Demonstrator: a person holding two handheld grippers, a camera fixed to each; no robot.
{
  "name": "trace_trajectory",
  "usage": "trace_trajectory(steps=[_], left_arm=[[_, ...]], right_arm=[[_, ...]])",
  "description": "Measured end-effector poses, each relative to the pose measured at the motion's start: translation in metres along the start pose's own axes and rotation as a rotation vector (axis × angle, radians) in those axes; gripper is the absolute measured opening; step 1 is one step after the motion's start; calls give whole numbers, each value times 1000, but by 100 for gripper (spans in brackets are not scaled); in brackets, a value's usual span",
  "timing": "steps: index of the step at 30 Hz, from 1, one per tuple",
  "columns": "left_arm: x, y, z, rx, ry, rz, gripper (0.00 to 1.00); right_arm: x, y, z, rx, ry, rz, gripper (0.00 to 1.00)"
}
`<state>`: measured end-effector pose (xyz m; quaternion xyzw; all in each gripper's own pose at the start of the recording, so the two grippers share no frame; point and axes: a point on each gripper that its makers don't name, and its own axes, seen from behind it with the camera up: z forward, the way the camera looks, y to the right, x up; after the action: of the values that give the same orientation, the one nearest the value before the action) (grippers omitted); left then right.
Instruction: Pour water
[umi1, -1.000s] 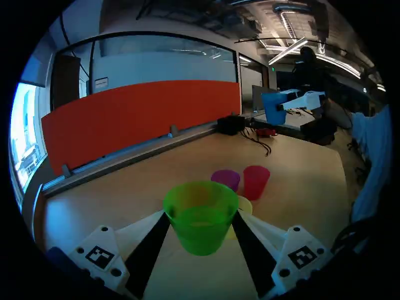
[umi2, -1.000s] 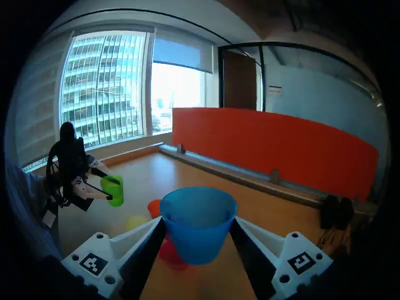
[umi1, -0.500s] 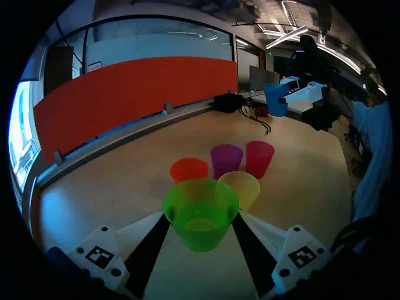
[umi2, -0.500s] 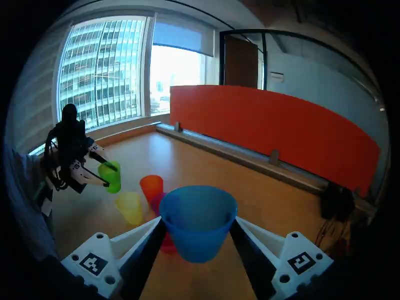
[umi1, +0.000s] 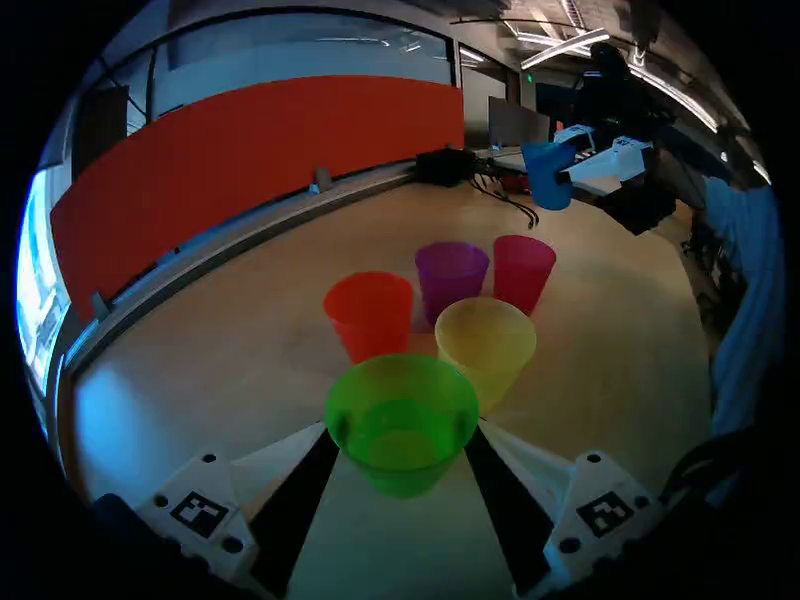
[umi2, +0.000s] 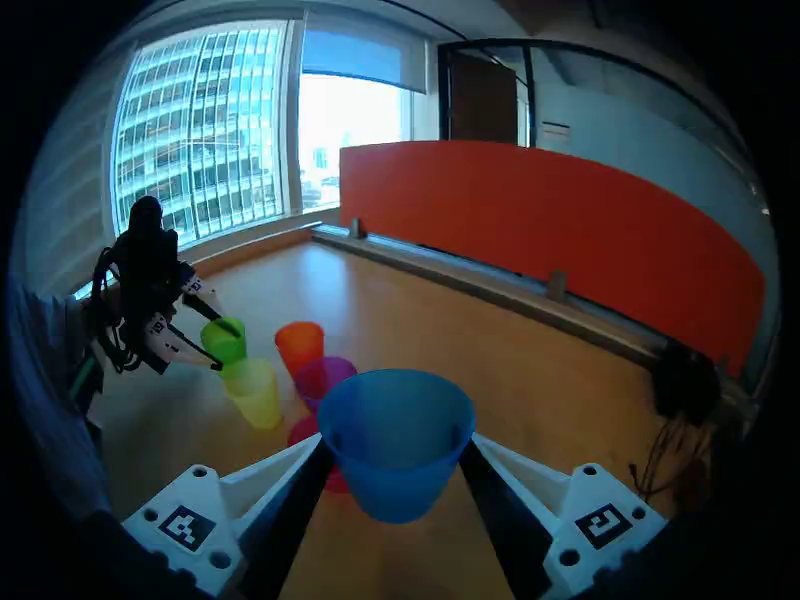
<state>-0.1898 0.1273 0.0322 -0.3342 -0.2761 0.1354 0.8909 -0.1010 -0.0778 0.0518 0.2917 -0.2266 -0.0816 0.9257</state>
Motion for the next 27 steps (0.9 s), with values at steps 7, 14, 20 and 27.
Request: trace_trajectory(steps=[7,14,20,27], left_arm=[[-4,0,8,-4,-3,-4,84],[-7,-2,11,-5,1,-12,84],[-11,-4,11,-4,8,-32,85],[-15,-5,9,-13,8,-49,85]], right_arm=[[-6,2,4,2,-11,7,88],[-9,2,8,2,-18,7,88],[-14,1,10,-1,-29,4,88],[-17,0,13,1,-37,4,88]])
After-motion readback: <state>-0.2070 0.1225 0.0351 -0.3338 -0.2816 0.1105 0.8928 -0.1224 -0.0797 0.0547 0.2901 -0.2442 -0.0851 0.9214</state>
